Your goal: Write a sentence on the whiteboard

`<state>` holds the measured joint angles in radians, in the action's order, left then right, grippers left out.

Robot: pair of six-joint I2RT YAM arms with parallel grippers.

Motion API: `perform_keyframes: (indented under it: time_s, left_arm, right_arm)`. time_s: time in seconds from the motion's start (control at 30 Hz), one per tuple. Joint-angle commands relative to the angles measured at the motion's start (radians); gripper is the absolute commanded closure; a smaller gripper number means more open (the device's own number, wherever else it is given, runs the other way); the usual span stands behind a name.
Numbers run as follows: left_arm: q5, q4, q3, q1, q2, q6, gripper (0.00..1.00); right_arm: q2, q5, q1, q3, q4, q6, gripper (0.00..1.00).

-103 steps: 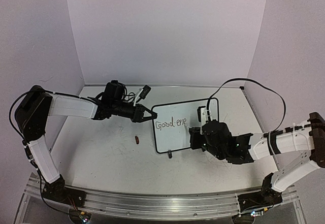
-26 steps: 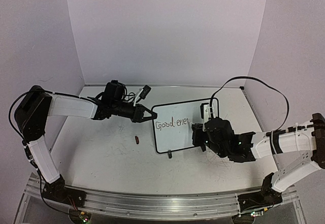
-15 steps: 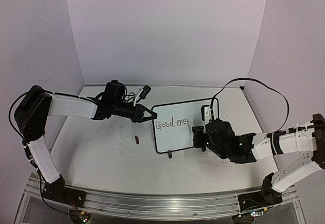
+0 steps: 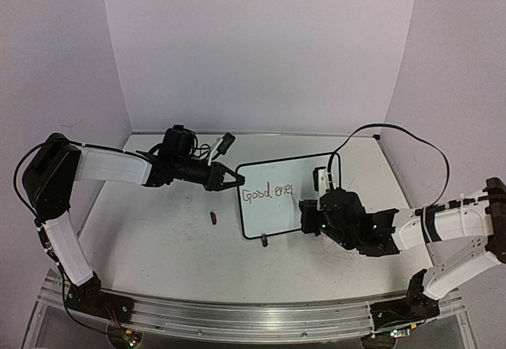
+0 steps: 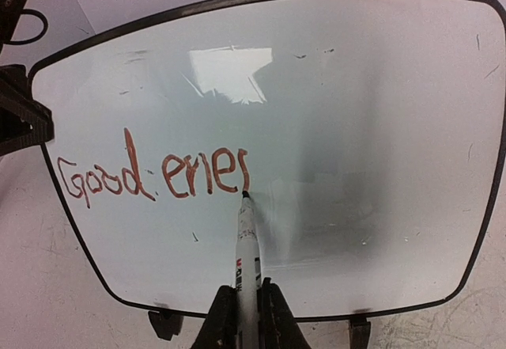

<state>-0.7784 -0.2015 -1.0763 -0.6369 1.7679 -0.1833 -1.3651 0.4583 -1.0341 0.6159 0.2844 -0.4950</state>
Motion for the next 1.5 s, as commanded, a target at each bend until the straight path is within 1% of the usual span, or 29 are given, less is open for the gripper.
perform_keyframes:
  time_s: [0.0,0.37,0.77,1.07,1.2,1.33,1.47]
  left_arm:
    - [0.05,0.051,0.007,-0.008,-0.019,0.022,1.0]
    - [0.053,0.051,0.008,-0.009,-0.025,0.025,1.0]
    - [0.054,0.052,0.01,-0.008,-0.028,0.027,1.0]
    - [0.055,0.051,0.01,-0.009,-0.027,0.027,1.0]
    - [0.054,0.052,0.01,-0.009,-0.028,0.027,1.0]
    - [0.055,0.052,0.01,-0.009,-0.029,0.027,1.0]
    - [0.056,0.05,0.008,-0.009,-0.028,0.027,1.0]
  right_arm:
    - [0.006,0.03,-0.001,0.011,-0.017,0.008,1.0]
    - [-0.011,0.068,0.001,0.061,0.024,0.075,1.0]
    - [-0.02,0.087,0.003,0.074,0.028,0.075,1.0]
    - [-0.009,0.121,0.006,0.071,0.007,0.046,1.0]
    - [0.033,0.119,0.006,0.047,0.011,0.039,1.0]
    - [0.125,0.037,0.005,-0.033,0.092,0.091,1.0]
    - [0.175,0.001,0.006,-0.079,0.103,0.111,1.0]
